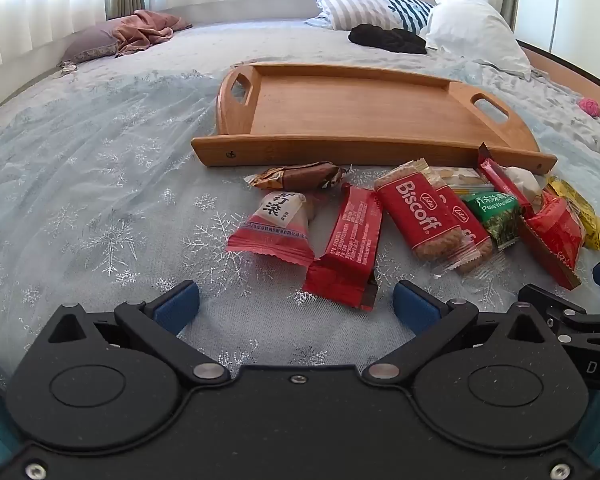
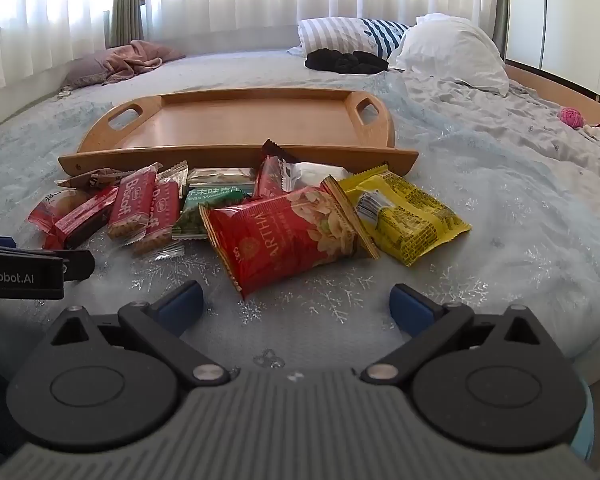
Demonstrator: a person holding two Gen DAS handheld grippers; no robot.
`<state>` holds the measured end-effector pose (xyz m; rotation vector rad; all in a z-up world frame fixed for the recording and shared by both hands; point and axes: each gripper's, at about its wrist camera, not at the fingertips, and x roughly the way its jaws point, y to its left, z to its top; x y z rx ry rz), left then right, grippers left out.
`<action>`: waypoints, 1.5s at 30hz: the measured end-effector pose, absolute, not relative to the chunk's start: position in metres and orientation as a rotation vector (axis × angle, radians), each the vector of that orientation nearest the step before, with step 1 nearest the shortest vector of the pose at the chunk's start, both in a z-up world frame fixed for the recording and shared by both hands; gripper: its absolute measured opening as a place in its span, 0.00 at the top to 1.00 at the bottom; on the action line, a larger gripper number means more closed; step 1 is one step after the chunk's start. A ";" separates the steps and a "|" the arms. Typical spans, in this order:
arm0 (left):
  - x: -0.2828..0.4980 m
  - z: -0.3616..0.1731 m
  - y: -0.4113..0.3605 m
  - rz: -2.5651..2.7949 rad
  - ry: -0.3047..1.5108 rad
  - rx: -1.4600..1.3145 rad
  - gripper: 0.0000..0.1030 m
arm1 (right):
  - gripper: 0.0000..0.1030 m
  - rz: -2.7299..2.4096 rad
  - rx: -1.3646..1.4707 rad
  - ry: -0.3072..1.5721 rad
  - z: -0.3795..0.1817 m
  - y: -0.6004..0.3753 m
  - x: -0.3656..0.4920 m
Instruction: Organize snacks
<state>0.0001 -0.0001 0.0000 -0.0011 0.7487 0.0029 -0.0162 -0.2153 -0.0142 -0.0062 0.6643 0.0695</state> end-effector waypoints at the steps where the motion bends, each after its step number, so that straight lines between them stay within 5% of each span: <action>1: 0.000 0.000 0.000 0.003 0.749 -0.001 0.00 | 0.00 0.069 -0.008 0.662 -0.014 -0.215 -0.016; 45: 0.000 0.000 0.000 0.003 0.751 -0.001 0.00 | 0.00 0.066 -0.020 0.660 -0.015 -0.213 -0.017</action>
